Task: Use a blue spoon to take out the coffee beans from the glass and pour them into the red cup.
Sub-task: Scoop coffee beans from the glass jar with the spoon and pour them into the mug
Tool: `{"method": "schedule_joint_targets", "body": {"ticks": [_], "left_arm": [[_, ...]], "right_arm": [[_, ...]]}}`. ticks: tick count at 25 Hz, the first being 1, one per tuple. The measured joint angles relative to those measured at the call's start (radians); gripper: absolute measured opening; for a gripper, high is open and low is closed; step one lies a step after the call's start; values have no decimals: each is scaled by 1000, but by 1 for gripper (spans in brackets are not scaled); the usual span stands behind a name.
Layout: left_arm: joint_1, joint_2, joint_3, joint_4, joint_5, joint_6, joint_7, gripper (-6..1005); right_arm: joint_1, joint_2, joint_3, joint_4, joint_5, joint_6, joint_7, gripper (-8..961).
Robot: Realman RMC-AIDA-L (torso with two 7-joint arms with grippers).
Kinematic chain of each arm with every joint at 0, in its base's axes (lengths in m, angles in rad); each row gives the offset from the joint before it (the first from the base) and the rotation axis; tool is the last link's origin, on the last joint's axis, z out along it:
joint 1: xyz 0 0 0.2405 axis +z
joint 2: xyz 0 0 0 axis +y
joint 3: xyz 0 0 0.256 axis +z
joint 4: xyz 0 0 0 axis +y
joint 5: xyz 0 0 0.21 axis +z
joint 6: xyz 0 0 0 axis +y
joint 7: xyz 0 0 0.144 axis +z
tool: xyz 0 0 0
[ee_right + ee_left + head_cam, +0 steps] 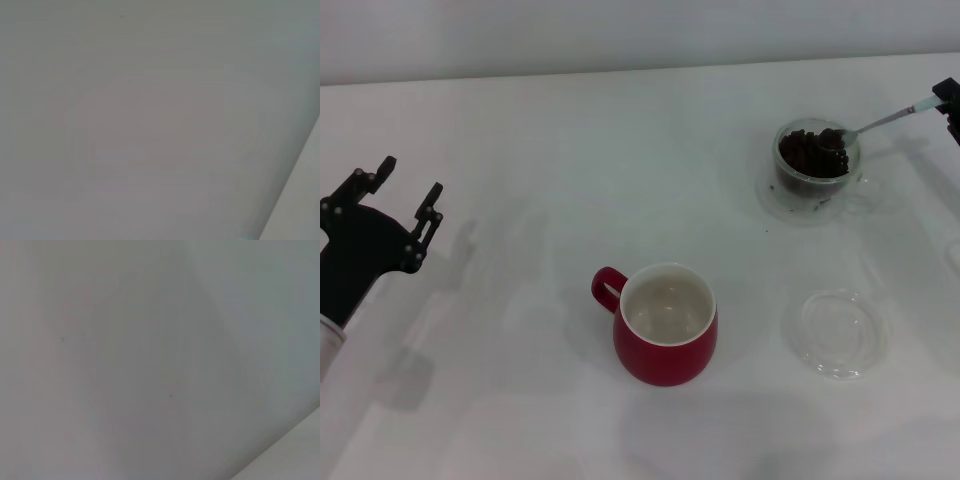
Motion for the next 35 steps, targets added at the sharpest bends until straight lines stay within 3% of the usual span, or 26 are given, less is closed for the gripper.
{"method": "schedule_joint_targets", "body": {"ticks": [8,35], "left_arm": [[-27,0,0,-16,0,-21,0,515],[-43,0,-5,-30,-1,-28,0,514]], "right_arm": [[-4,2,-14,2,-10,68,-24,145],[-1,8,-257,10,-14,282,-57,145]]}}
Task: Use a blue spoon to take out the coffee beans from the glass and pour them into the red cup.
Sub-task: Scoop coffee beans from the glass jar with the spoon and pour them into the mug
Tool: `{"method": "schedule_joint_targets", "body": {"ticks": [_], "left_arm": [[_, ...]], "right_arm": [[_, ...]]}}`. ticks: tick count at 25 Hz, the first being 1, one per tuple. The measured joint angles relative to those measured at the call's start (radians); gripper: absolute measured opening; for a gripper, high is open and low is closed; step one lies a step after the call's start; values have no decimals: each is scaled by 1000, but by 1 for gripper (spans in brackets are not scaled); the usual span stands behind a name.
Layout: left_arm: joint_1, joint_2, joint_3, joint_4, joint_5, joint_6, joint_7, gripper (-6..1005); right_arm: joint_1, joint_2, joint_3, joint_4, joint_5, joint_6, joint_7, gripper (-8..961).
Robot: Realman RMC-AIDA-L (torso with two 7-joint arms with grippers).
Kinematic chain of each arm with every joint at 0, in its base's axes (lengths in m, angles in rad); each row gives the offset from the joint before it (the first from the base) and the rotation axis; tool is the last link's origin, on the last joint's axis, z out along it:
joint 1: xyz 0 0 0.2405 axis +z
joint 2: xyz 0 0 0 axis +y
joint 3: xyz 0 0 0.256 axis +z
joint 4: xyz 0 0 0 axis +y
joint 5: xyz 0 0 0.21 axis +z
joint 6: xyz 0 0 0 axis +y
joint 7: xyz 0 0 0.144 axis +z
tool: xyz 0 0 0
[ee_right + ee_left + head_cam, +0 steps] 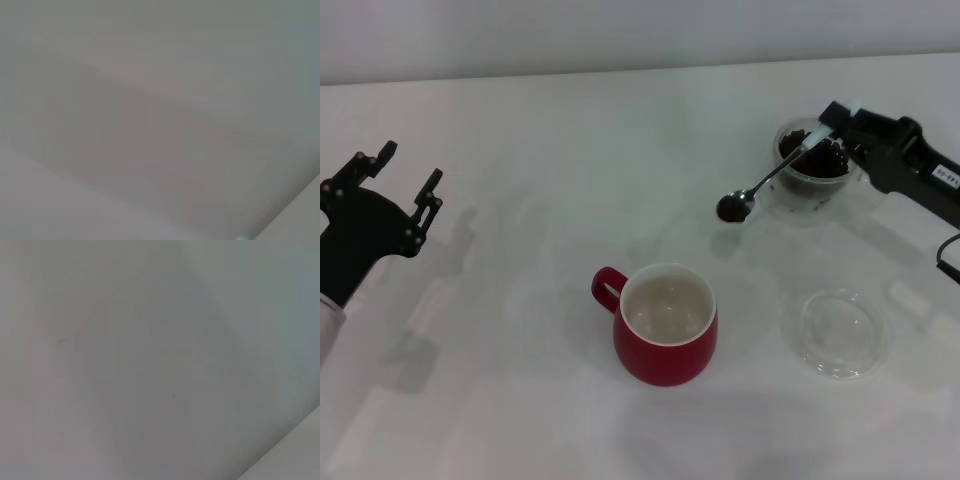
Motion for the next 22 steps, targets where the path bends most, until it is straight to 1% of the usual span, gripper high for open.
{"method": "schedule_joint_targets", "body": {"ticks": [6,14,22], "left_arm": [[-1,0,-3,0,-3,0,0,515],[-2,0,-2,0,-5,-3,0,515],[-2,0,-2,0,-4,-13,0,515]], "right_arm": [[9,3,-49,22,2,22,-21,145],[17,4,-66,57,0,67,-56,145],[18,5,-92,113,0,71,-105,145]]}}
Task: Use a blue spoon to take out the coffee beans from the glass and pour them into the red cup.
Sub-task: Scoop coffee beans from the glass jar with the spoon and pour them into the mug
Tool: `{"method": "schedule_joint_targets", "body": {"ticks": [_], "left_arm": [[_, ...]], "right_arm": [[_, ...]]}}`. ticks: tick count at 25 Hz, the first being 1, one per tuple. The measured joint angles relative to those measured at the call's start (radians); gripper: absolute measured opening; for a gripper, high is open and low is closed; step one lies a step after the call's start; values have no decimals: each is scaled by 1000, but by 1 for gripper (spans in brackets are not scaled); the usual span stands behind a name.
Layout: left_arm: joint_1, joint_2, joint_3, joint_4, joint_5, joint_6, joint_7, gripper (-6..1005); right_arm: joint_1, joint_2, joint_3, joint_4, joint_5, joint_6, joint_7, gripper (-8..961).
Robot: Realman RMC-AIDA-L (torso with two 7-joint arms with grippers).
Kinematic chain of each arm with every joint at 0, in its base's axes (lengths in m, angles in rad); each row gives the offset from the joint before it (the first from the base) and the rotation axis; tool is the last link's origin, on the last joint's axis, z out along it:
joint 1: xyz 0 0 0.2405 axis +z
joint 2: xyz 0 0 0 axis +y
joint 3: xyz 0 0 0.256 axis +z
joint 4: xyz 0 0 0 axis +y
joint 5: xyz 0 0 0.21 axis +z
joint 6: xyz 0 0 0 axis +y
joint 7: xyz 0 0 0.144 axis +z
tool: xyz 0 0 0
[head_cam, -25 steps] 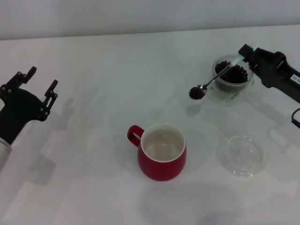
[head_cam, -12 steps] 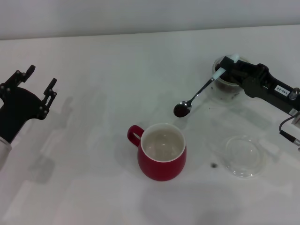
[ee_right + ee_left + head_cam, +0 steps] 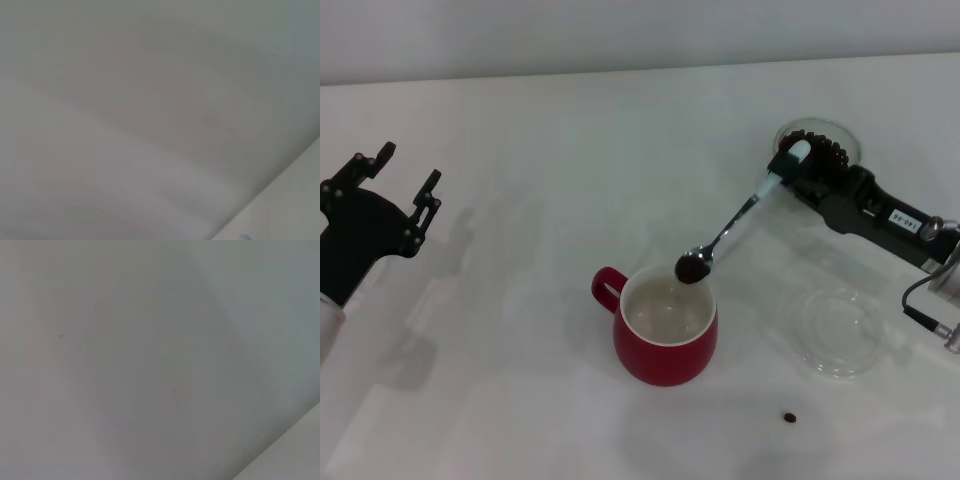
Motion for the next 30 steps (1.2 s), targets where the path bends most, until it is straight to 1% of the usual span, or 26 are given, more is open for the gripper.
{"method": "schedule_joint_targets", "body": {"ticks": [8,11,19,23,26,30], "left_arm": [[4,0,2,0,2,0,0,514],[7,0,2,0,3,0,0,514],[13,0,2,-3,3,-4,10,514],[14,-1,3,-5,3,-10,24,514],[14,0,1,-5,3,-13,24,514],[9,0,1,-5,1,-18,25,515]], "right_arm": [[14,2,-45,10,0,-28,-28,145],[22,4,-55,10,0,-35,-67,145],[29,5,-68,2,2,42,-232,145],[29,5,-89,1,1,78,-328,145],[29,5,-105,2,1,92,-419,145],[39,5,-119,-2,1,90,-477,145]]}}
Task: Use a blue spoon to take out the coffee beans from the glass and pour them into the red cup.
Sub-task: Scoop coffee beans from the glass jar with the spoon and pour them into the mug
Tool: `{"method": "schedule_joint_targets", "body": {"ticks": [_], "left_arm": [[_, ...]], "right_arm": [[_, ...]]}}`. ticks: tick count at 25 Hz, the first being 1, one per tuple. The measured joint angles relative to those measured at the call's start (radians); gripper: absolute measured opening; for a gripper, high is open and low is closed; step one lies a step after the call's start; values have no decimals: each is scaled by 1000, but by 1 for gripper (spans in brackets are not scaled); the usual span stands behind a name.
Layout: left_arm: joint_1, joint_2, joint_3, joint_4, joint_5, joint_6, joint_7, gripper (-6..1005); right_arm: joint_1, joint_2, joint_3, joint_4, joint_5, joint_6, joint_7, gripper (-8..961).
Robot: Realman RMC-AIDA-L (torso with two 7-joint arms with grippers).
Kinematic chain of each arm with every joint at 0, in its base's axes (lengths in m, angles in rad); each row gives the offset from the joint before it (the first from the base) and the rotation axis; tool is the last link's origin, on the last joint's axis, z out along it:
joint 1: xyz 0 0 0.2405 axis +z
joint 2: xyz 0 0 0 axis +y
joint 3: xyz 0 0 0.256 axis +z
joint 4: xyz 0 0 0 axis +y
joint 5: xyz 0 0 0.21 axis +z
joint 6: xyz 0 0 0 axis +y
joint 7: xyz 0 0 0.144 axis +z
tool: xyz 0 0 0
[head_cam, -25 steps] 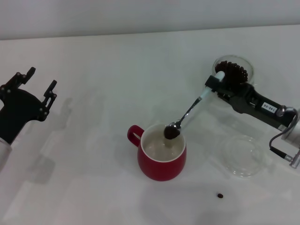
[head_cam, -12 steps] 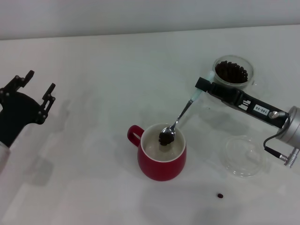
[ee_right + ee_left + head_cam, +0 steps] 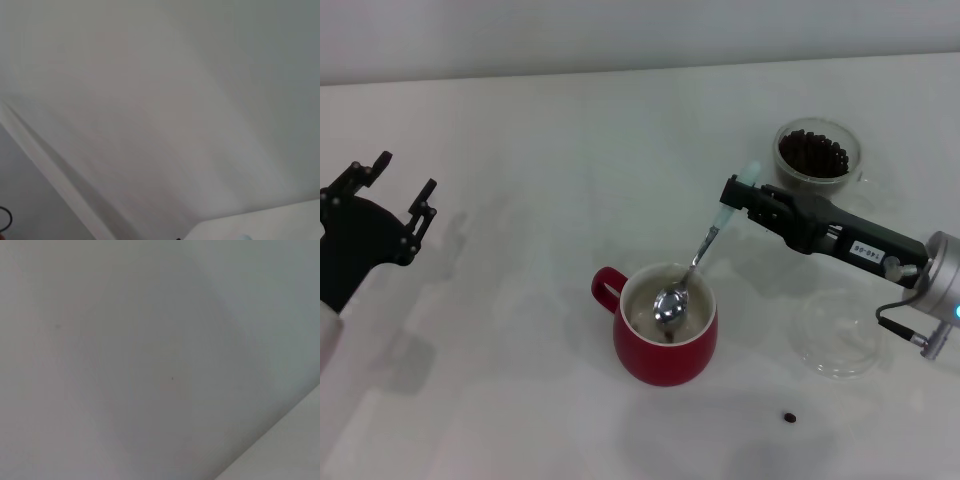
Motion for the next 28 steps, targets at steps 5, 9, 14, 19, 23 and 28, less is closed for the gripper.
{"method": "schedule_joint_targets", "body": {"ticks": [5,9,14,19,23,28], "left_arm": [[-8,0,-1,0,-4,-18,0,514],[-12,0,-2,-2,-5,-21,0,514],[-25,-2,-3,-8,-7,-39,0,515],[-37,-1,-5,-8,-19,-47,0,515],[-53,-1,-5,-9,-47,-71,0,515],[-69,0,-5,-10,-74,-90,0,515]], "right_arm": [[19,0,0,-1,1,-10,-11,146],[26,0,3,-17,5,-5,-25,146],[30,-3,11,-33,11,-14,13,146],[22,-7,16,-74,14,4,119,146],[9,-11,30,-100,18,60,197,146],[-45,-16,55,-178,26,90,260,146]]}}
